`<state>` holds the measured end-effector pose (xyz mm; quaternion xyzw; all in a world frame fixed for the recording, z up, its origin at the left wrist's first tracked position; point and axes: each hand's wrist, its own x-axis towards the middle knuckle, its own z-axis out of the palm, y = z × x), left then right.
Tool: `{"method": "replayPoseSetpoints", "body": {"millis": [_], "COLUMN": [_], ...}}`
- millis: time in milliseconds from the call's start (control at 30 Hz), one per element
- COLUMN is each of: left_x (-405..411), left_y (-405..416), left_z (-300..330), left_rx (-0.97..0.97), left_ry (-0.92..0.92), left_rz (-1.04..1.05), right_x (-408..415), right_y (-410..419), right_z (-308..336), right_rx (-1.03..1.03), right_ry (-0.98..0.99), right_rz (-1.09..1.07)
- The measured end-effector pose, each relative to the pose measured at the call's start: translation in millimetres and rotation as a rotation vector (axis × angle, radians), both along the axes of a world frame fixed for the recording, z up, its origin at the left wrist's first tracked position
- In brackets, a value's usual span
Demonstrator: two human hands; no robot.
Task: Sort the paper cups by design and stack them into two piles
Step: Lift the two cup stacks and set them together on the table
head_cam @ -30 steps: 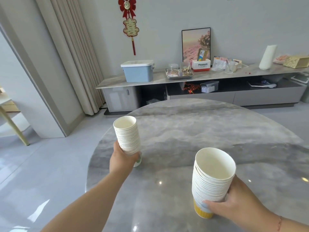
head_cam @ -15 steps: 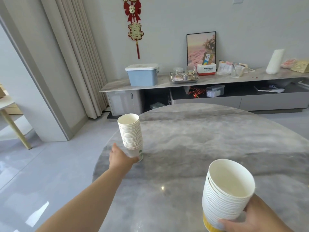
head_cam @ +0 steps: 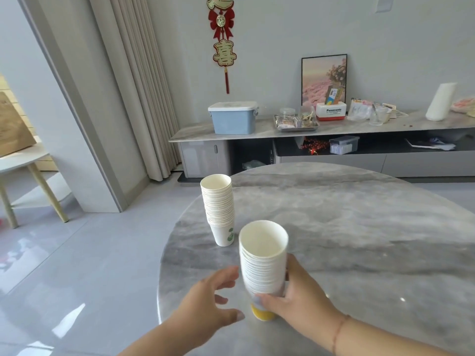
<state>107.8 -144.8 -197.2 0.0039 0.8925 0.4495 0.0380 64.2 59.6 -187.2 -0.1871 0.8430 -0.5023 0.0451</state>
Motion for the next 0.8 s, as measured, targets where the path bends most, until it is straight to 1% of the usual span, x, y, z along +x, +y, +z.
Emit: {"method": "replayPoseSetpoints", "body": {"millis": [67, 267, 367, 500, 800], "left_x": [-2.0, -23.2, -33.0, -38.6, -38.0], "left_y": [-4.1, -29.3, -39.0, -42.4, -38.8], "left_z": [1.1, -2.9, -7.8, -13.6, -17.6], "left_rx": [-0.008, -0.037, -0.062, -0.08, -0.059], "left_ry": [0.041, 0.144, 0.162, 0.177, 0.18], "left_rz": [0.013, 0.314, 0.403, 0.443, 0.472], "right_x": [-9.5, -33.6, -42.7, -48.6, -48.1], "right_y": [-25.4, -79.8, -99.2, -108.8, -109.7], "right_z": [1.7, 6.0, 1.2, -7.6, -7.5], "right_rx": [-0.015, -0.114, -0.124, -0.151, -0.148], "right_ry": [-0.003, -0.096, -0.098, -0.124, -0.118], "right_rz": [0.02, 0.171, 0.197, 0.184, 0.18]}}
